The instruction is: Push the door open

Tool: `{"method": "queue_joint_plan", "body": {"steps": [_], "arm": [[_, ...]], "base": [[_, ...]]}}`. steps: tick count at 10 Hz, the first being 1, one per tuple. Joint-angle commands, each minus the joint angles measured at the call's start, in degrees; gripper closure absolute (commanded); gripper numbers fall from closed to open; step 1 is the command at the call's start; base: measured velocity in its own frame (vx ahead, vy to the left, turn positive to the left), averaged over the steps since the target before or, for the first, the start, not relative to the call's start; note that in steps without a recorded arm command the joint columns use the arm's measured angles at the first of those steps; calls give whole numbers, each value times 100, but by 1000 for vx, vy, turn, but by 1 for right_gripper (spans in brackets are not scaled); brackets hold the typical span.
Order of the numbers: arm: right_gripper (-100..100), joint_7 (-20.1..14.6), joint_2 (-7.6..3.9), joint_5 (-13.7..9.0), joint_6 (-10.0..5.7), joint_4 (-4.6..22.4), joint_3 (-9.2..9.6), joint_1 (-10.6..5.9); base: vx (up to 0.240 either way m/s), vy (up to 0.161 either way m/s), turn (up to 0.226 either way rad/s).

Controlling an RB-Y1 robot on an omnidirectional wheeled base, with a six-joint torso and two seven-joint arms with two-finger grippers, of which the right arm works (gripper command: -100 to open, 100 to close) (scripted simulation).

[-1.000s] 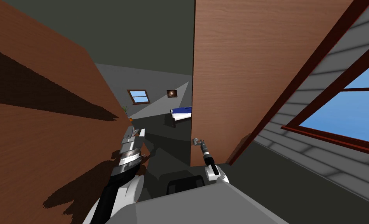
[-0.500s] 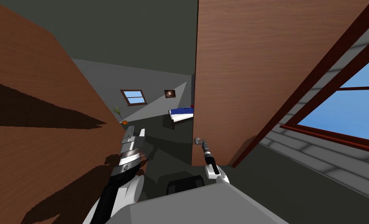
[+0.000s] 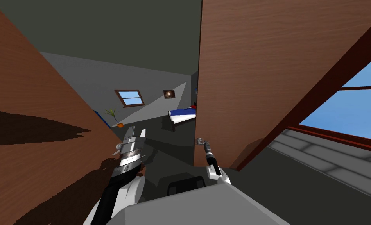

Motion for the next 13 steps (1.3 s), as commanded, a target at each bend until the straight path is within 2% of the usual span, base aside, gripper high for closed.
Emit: {"method": "queue_joint_plan", "body": {"steps": [1, 9, 13], "arm": [[100, 19, -56, -33, -3, 2, -60, 1], [100, 149, -264, -253, -22, 14, -467, 7], [100, 237, -306, -402, -35, 21, -742, 12]], "base": [[122, -1, -32], [197, 35, -41], [201, 42, -67]]}}
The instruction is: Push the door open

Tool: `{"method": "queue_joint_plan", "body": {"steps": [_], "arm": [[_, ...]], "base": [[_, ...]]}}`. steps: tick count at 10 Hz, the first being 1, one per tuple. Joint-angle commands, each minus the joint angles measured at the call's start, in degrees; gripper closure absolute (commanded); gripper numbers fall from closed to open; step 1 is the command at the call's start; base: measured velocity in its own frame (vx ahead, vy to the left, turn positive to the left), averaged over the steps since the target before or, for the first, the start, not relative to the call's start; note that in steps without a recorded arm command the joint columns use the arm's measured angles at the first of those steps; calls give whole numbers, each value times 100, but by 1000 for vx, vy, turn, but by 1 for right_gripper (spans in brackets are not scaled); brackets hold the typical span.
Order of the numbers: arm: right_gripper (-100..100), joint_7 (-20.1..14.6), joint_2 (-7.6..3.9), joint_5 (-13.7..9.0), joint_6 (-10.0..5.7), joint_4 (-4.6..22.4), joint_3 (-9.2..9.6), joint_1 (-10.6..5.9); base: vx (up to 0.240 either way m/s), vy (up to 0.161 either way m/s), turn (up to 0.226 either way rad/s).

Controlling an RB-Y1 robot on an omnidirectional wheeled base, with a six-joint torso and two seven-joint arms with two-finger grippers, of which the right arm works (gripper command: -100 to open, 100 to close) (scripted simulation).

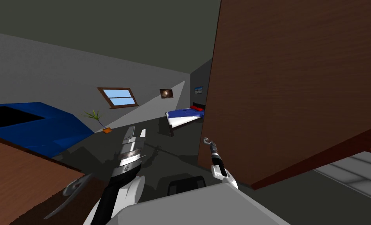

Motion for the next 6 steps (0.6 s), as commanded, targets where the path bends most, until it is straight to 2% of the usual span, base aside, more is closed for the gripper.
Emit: {"method": "queue_joint_plan", "body": {"steps": [1, 3, 6], "arm": [[100, 59, -69, -82, -77, 32, -178, -45], [100, 103, -58, -156, -83, 36, -315, -42], [100, 164, -14, -259, -92, 41, -506, -39]], "base": [[188, 55, -58], [197, 68, -74], [186, 34, -66]]}}
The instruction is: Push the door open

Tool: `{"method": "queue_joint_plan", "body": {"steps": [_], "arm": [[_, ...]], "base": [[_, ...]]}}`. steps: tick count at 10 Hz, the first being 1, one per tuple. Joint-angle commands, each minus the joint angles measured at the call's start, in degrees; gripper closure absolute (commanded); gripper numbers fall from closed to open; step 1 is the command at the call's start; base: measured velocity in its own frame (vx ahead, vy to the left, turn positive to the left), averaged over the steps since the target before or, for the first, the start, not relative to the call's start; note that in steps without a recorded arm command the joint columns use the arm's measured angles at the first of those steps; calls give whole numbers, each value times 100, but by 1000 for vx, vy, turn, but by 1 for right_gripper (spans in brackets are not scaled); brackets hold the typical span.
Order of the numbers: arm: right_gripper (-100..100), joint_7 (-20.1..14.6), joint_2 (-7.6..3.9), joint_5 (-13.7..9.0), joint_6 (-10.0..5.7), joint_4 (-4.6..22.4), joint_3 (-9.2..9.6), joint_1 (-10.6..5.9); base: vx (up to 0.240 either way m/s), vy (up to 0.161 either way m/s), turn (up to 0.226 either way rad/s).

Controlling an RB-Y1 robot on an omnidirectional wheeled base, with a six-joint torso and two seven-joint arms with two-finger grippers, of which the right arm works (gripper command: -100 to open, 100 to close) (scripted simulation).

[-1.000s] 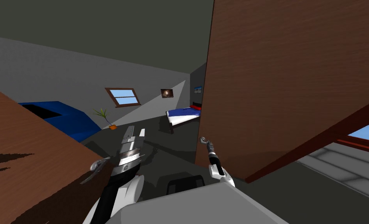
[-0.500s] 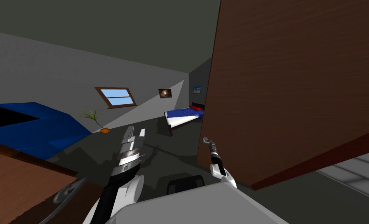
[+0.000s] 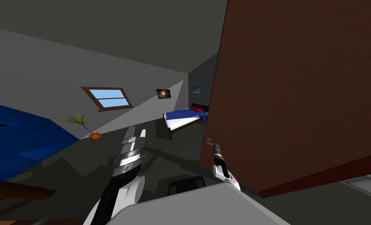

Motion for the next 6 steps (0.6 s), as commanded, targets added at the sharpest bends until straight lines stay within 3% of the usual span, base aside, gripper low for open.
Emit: {"method": "queue_joint_plan", "body": {"steps": [1, 6], "arm": [[100, 36, -17, -65, -76, 51, -133, -65], [100, 104, 94, -179, -86, 57, -343, -62]], "base": [[178, 40, -64], [177, 40, -60]]}}
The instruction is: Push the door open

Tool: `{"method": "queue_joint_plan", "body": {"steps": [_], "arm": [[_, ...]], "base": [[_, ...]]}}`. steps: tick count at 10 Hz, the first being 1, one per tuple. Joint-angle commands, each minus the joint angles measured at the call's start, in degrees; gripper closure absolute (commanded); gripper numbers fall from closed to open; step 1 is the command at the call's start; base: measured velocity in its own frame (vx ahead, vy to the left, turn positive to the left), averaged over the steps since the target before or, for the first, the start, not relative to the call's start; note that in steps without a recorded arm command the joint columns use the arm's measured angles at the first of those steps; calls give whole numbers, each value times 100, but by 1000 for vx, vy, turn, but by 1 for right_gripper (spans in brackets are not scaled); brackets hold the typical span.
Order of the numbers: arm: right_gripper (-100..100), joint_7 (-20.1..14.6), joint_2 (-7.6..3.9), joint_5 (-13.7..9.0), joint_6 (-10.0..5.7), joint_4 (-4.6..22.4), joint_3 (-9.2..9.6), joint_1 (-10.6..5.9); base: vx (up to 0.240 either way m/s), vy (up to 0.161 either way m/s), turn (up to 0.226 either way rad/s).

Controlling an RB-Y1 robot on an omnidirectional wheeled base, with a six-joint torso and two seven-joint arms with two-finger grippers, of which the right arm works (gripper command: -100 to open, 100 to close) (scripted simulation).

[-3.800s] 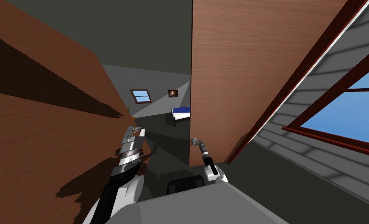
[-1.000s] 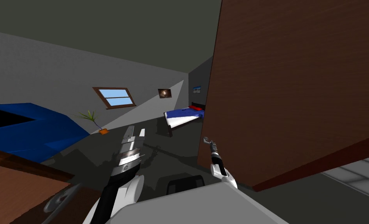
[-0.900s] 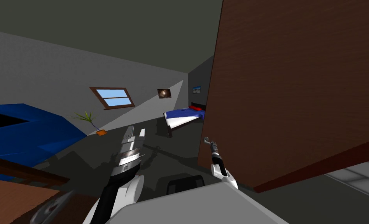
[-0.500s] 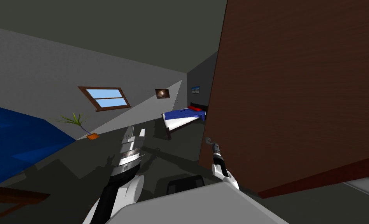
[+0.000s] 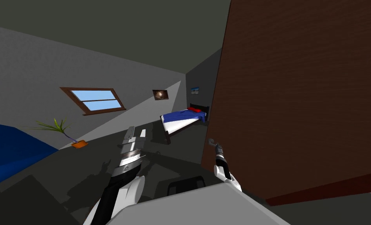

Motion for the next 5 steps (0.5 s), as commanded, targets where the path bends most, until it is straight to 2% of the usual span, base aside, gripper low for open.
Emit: {"method": "queue_joint_plan", "body": {"steps": [1, 3, 5], "arm": [[100, 9, 63, -13, -20, 8, -10, -52], [100, 41, -34, -79, -27, 13, -143, 14], [100, 79, -59, -141, -31, 6, -248, 16]], "base": [[160, 5, -45], [100, -3, -45], [214, -7, -45]]}}
